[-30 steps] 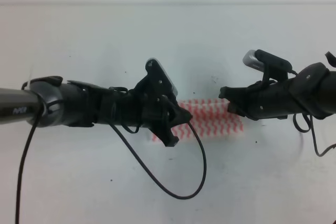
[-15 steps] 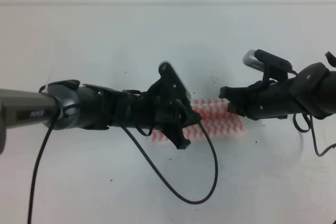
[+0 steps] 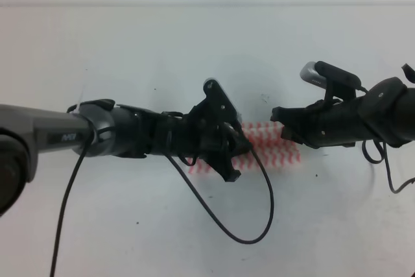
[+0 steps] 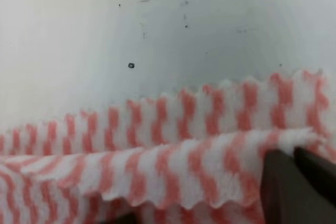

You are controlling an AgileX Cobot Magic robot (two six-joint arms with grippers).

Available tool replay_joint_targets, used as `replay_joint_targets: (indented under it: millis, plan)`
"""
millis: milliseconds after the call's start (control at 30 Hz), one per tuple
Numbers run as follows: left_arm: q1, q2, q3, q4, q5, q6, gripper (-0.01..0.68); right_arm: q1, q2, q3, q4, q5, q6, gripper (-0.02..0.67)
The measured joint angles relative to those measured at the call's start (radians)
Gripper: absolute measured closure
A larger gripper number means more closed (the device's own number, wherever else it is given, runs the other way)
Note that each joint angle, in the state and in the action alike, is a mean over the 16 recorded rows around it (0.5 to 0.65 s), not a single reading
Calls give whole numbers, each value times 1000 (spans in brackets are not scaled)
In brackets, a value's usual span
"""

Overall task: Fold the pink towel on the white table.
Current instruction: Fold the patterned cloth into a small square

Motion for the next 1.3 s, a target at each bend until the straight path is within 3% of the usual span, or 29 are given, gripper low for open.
replay_joint_targets:
  millis: [1300]
  plan:
    - [0,24,-57,-56,-89,84,673,0,-14,0,9,-50,1,625]
